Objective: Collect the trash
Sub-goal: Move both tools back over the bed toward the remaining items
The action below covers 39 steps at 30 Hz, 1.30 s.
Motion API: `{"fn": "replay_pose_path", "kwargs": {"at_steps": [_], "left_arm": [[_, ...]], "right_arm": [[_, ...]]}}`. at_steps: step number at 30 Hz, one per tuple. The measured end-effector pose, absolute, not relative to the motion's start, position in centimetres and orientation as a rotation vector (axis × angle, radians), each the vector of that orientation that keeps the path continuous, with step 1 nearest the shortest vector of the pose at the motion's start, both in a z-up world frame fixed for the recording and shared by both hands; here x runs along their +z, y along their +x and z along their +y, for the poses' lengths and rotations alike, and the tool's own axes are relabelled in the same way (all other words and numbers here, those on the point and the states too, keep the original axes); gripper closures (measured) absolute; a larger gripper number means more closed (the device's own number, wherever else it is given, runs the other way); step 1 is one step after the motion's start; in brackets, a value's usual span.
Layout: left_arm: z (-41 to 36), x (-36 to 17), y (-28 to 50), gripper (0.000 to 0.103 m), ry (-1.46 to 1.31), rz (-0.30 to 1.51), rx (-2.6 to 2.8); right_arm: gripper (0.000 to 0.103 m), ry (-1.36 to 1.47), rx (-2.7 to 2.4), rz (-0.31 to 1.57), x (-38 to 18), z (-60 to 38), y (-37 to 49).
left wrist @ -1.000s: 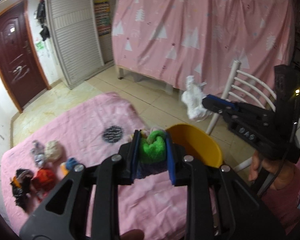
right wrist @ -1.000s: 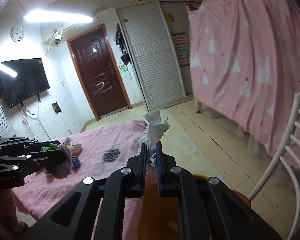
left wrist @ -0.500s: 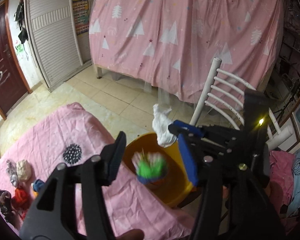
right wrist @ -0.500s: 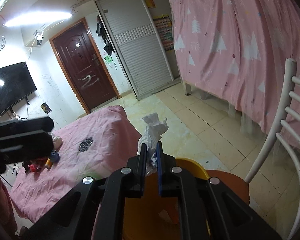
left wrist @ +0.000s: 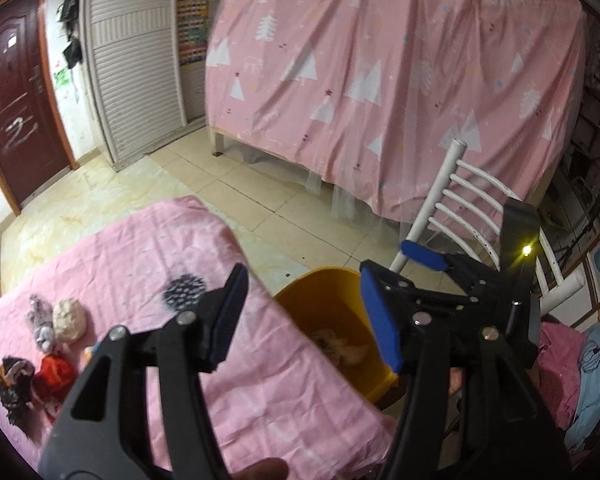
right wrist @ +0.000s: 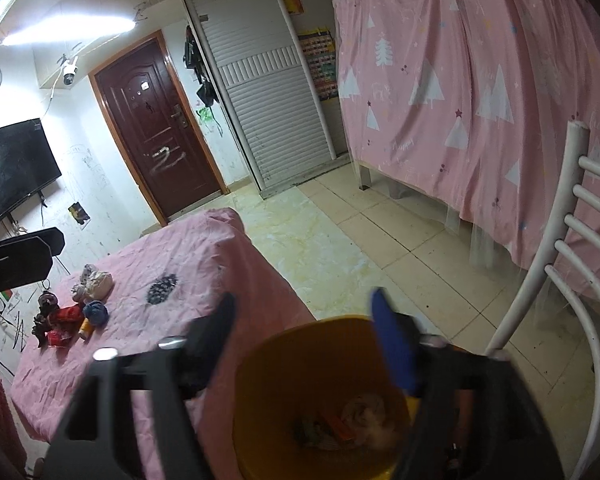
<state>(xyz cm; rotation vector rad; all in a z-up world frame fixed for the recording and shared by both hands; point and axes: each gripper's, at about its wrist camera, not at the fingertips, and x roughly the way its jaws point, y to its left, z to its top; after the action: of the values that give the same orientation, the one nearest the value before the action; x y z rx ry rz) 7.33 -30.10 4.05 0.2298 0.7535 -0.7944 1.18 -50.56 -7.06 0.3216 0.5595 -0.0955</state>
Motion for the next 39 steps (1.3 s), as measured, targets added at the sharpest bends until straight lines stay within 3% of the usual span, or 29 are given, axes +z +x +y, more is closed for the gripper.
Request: {"fn": "replay_pose_path", "kwargs": {"at_steps": [16,39], "left_arm": [[-16.0,6.5,10.6,0.027,0.073,0.682,-0.581],[0.9,3.7,13.5,0.026,-0.040,0.715,-0.325]], "right_arm": [[0.026,0.199,0.018,0.574,-4.4,-41.2,4.9],[0.025,0.033,0.199,0.650,-3.7,-26.8,10.7]]}}
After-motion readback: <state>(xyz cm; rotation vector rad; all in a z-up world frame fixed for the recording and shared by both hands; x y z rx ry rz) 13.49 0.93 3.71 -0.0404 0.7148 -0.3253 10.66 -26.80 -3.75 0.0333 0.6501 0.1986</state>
